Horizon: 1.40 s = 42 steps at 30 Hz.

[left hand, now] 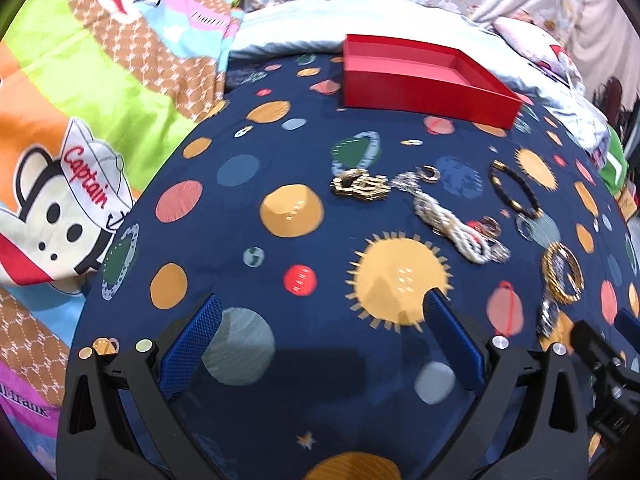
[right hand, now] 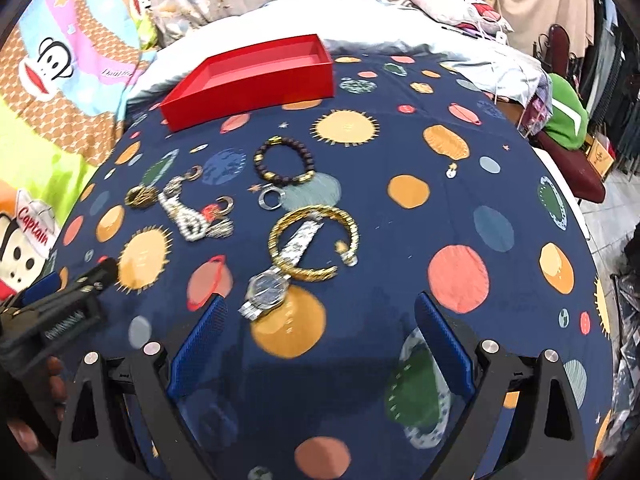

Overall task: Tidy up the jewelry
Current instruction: 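Grasp the pearl necklace with the left tool while the right tool grasps the gold bangle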

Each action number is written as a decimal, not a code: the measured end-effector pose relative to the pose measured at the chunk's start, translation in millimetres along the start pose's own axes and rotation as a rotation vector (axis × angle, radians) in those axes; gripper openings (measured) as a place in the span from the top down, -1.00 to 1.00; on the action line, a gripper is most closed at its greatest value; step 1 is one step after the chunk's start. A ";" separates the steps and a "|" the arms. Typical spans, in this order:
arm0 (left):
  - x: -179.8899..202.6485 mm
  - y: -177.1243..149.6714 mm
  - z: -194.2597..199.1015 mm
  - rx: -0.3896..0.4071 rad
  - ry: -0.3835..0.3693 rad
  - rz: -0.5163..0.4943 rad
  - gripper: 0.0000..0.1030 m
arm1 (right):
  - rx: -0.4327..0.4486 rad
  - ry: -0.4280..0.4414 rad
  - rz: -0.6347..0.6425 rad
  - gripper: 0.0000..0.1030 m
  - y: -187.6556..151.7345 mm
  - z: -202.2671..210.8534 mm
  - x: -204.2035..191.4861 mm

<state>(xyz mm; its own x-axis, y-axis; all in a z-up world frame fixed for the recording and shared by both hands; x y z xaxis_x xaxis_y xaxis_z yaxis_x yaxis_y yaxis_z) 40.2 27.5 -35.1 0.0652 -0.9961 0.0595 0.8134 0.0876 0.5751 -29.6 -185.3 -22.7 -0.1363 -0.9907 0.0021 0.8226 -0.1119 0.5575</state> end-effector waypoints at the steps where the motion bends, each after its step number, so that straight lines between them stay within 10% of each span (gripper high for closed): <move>1: -3.4 2.0 -2.4 -0.003 0.000 0.014 -0.91 | 0.002 0.002 -0.002 -0.80 2.0 -2.0 2.0; 21: -9.5 24.8 -30.7 -0.022 -0.012 0.034 -0.91 | -0.013 0.033 0.038 -0.11 27.2 -44.9 -1.1; 42: 50.2 44.8 -31.6 -0.042 -0.115 0.027 -0.91 | 0.055 0.071 -0.009 -0.11 50.1 -25.1 13.5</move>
<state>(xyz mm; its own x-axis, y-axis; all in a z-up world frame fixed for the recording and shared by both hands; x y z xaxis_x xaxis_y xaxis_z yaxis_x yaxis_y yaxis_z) 98.2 -18.9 -32.2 0.0228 -0.9854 0.1689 0.8356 0.1116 0.5379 23.6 -206.2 -15.6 -0.1020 -0.9929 -0.0608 0.7897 -0.1180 0.6020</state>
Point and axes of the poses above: each gripper's, at about its wrist camera, not at the fingertips, and z roughly against the way its jaws point, x to its right, y to its top, the point moved 3 cm from there along -z, roughly the way its jaws point, and after that the axes turned 6 degrees about z, right-handed, at the moved point
